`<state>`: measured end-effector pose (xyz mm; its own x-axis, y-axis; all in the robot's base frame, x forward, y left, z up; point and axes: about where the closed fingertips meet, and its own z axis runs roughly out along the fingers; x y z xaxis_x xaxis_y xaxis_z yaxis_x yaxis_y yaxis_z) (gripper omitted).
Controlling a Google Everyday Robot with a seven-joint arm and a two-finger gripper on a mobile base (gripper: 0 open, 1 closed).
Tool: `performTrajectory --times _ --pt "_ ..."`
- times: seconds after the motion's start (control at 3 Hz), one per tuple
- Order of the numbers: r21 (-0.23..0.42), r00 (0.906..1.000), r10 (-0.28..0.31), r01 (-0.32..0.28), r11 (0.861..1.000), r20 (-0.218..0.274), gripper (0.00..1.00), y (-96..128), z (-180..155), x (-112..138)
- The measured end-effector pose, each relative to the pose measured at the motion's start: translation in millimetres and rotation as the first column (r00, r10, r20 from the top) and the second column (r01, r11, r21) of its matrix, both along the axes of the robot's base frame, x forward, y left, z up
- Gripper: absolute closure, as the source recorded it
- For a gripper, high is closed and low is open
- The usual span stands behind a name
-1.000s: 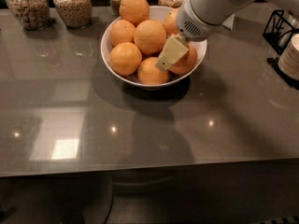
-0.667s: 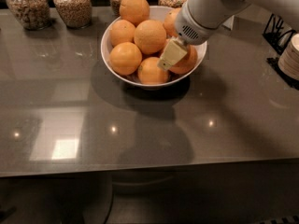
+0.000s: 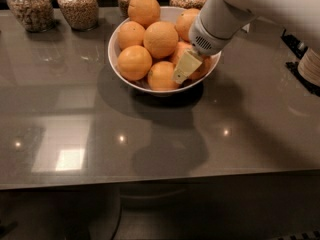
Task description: Pick orange from white bowl
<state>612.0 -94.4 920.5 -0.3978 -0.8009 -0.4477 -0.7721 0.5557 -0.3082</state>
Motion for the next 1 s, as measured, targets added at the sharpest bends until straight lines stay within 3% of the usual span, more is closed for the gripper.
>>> performTrajectory --times 0.33,1.0 --pt "-0.016 0.9996 -0.023 0.023 1.000 -0.017 0.32 -7.3 -11.0 3.1" --pt "-0.021 0.9995 -0.030 0.029 0.999 -0.014 0.74 -12.5 -12.3 2.0"
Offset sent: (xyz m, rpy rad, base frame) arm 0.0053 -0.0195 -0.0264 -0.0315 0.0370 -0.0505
